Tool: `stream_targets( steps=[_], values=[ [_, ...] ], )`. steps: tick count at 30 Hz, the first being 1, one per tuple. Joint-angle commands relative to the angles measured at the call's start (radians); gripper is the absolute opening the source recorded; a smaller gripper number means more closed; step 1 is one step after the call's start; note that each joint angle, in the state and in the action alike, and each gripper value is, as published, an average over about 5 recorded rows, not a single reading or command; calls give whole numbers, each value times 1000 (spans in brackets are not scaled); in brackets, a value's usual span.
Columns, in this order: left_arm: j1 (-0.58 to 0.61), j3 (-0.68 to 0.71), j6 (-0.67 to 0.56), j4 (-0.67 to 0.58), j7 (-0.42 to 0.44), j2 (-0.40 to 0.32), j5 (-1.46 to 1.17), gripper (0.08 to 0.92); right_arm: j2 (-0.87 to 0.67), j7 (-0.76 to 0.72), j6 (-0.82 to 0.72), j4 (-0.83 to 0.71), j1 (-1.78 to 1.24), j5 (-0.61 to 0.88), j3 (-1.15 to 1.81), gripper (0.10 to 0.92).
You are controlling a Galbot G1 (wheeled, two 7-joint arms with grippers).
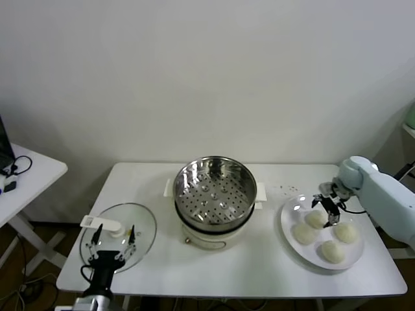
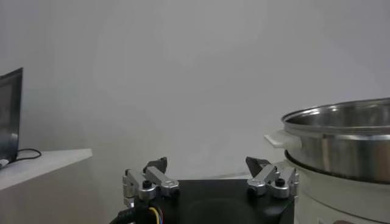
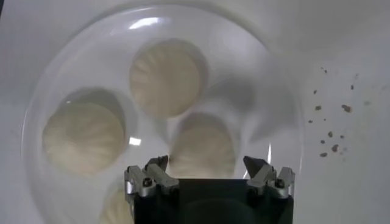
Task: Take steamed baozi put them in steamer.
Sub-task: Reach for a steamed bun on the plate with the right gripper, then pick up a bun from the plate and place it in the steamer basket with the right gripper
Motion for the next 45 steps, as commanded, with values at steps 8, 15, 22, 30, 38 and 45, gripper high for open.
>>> stream_targets(
  steps=[8, 15, 22, 30, 38, 45],
  values=[
    [0, -2, 2, 1, 0, 0, -1, 823, 23, -5, 11, -31, -9, -45, 33, 768],
    [5, -3, 2, -1, 0, 1, 0, 823, 25, -7, 11, -27, -12, -44, 41, 691],
    [4, -6, 3, -2, 0, 1, 0, 823, 17, -13, 15, -10, -2, -38, 54, 646],
    [5, -10, 2, -3, -1, 1, -1, 823, -24, -31, 35, 125, 97, 16, 12, 645],
    [14, -9, -6, -7, 9, 5, 3, 823, -48, -39, 88, 365, 323, 65, -136, 645],
    [17, -5, -4, -11, 8, 3, 11, 823, 14, -46, 188, 523, 494, 11, -213, 645]
  ],
)
